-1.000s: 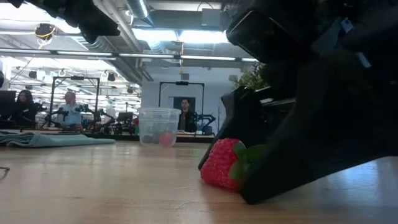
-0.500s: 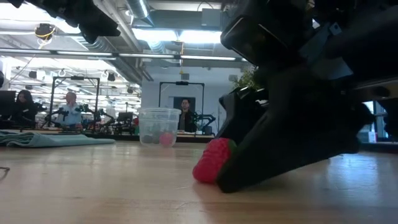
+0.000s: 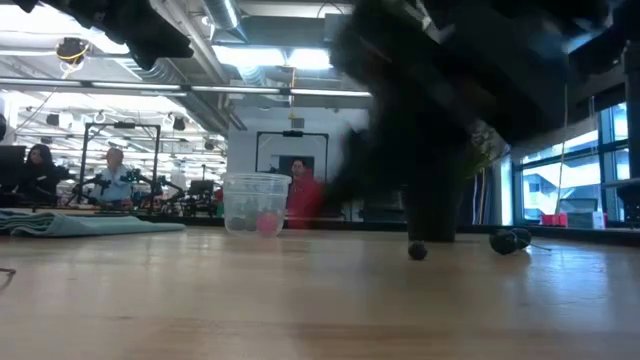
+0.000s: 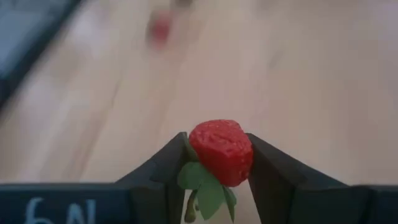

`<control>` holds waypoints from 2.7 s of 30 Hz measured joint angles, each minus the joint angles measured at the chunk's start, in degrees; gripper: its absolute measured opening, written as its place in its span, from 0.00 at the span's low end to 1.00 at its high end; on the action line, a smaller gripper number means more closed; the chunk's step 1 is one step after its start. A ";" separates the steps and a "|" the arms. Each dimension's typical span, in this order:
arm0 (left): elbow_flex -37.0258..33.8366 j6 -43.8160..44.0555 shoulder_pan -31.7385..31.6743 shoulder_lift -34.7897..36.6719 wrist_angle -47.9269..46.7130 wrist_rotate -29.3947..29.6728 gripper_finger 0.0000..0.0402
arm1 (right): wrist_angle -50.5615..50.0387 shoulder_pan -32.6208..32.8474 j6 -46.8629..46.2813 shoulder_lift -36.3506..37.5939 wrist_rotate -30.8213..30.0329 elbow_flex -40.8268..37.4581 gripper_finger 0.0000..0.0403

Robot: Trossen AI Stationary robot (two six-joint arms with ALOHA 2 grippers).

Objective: Pick and placing Produce into tupperware
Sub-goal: Put the red strawberry into the transparent container

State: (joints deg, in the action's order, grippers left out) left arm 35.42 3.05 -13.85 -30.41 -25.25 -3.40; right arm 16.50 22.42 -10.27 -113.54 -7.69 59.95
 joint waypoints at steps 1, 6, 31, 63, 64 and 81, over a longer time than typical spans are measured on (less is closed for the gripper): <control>0.00 0.00 0.00 0.00 0.01 -0.02 0.26 | 0.56 -1.32 -0.02 1.40 -0.02 0.30 0.36; 0.00 0.00 0.00 -0.02 0.01 0.00 0.24 | -0.97 -8.45 0.44 9.11 0.07 3.08 0.35; 0.00 -0.22 0.00 -0.02 0.23 0.02 0.15 | -56.99 -36.74 10.24 -2.88 11.39 57.39 0.35; 0.00 -5.25 -0.01 -0.02 0.40 8.90 0.18 | -56.69 -38.13 7.57 -20.00 16.92 56.91 0.36; 0.00 -5.21 -0.01 -0.02 0.39 8.90 0.19 | -56.66 -38.13 7.57 -20.00 16.92 56.91 0.36; 0.00 -4.66 -0.01 -0.01 0.41 8.90 0.27 | -56.64 -38.10 7.52 -20.00 16.90 56.86 0.52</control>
State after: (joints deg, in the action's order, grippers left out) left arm 35.42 -1.61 -13.86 -30.43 -24.84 5.50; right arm -40.14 -15.68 -2.74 -133.53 9.21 116.81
